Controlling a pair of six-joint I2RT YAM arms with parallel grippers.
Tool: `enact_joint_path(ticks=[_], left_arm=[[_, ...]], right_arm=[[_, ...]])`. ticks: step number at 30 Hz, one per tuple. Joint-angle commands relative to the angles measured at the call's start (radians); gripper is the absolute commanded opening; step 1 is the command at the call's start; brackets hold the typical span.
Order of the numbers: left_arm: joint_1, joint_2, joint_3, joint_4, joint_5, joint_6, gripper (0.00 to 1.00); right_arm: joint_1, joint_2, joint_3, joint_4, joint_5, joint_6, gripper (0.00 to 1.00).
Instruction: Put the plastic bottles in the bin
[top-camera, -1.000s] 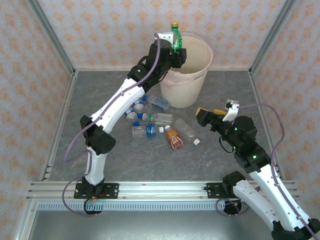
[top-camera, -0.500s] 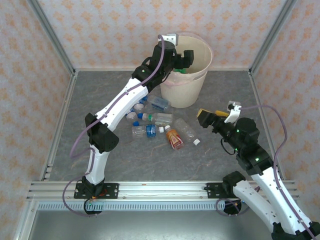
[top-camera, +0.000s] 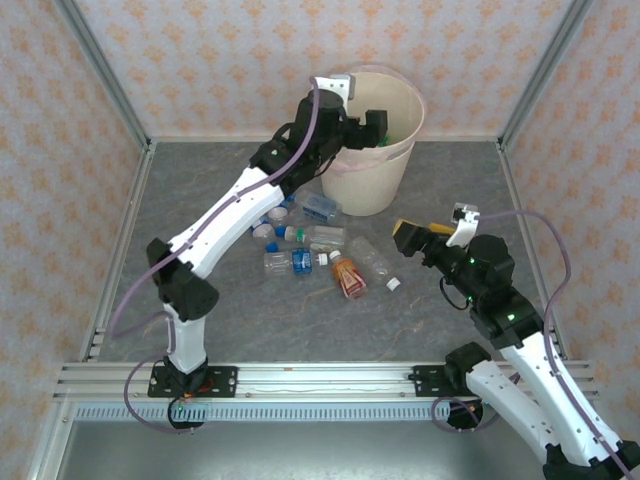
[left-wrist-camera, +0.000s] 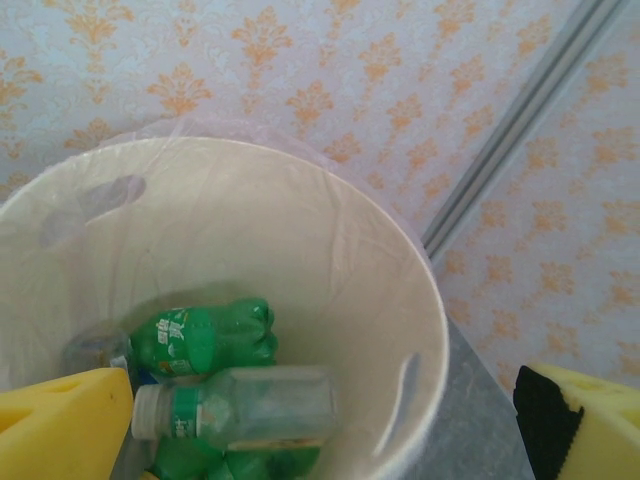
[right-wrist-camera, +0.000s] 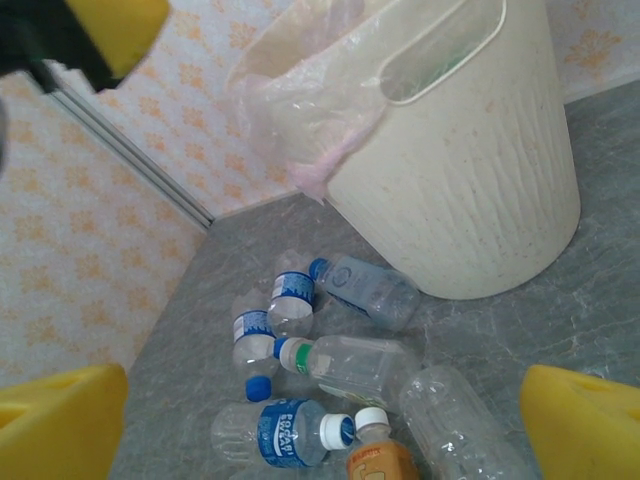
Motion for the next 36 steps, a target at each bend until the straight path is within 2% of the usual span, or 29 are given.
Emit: enact_joint_path(ticks=[1, 12, 20, 26, 36], left_arm=[[-0.015, -0.124, -0.129, 0.081, 0.013, -0.016, 0.99], [-0.041, -0.547, -0.785, 0.297, 0.005, -0.115, 0.99], [-0.043, -0.787, -1.14, 0.342, -0.047, -0.183, 0.99], [-0.042, -0.865, -1.237, 0.342, -0.054, -0.195, 0.99], [-0.043, -0.857, -1.258, 0.366, -0.014, -0.185, 0.99]], right_arm=[[0.004, 0.008, -0.031, 0.021, 0.016, 0.013, 1.0], [0.004, 0.095, -0.149, 0.027, 0.009, 0.011, 1.0], [0.005, 0.209, -0.162, 0.026, 0.019, 0.032, 1.0], [0.006, 0.262, -0.241, 0.095, -0.017, 0.058, 0.93], [0.007, 0.34, -0.302, 0.205, -0.054, 0.073, 0.87]])
